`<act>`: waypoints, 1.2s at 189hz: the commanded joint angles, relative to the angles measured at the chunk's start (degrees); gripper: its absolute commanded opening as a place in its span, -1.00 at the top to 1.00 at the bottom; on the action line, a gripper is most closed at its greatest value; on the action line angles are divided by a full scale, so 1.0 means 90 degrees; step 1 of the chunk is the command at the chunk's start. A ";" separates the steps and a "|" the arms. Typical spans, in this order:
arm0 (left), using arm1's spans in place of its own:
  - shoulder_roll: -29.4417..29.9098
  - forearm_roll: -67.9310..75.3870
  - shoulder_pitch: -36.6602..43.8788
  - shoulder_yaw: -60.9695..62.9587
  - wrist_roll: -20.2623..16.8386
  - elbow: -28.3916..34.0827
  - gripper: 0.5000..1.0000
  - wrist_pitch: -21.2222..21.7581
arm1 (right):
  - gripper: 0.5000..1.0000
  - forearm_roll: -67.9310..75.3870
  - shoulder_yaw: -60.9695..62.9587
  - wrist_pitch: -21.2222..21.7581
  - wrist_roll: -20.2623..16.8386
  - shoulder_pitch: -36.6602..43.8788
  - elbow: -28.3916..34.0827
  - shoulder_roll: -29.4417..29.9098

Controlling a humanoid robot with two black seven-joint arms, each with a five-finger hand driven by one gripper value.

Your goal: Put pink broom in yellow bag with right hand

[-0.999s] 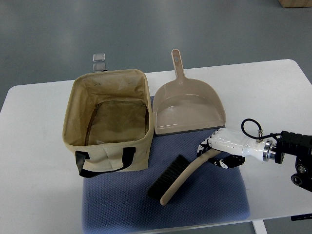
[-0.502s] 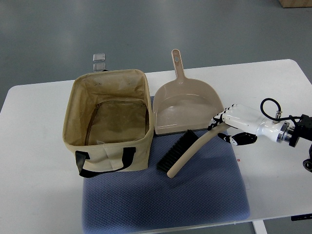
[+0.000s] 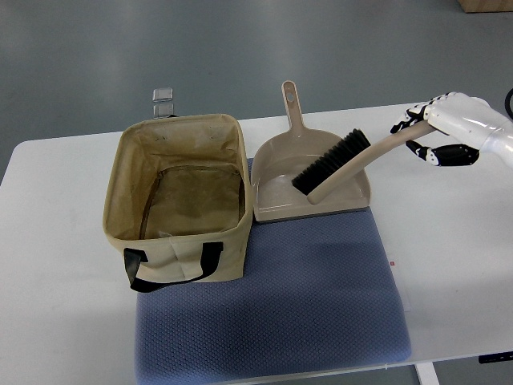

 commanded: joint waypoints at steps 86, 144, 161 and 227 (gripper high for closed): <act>0.0000 0.0000 -0.0001 0.0000 0.0002 0.0000 -1.00 -0.0001 | 1.00 -0.0030 -0.0140 0.1112 -0.0281 0.2427 -0.0353 0.1380; 0.0000 0.0000 -0.0001 0.0000 0.0002 0.0000 -1.00 -0.0001 | 0.42 -0.0118 -0.0824 0.1083 -0.0428 0.2925 -0.0353 0.2513; 0.0000 0.0000 -0.0001 0.0000 0.0002 0.0000 -1.00 -0.0001 | -0.28 -0.0089 -0.0824 0.1083 -0.0418 0.2877 -0.0353 0.2640; 0.0000 0.0000 -0.0001 0.0000 0.0002 0.0000 -1.00 -0.0001 | -0.69 0.0038 -0.0628 0.0975 -0.0428 0.2662 -0.0343 0.2523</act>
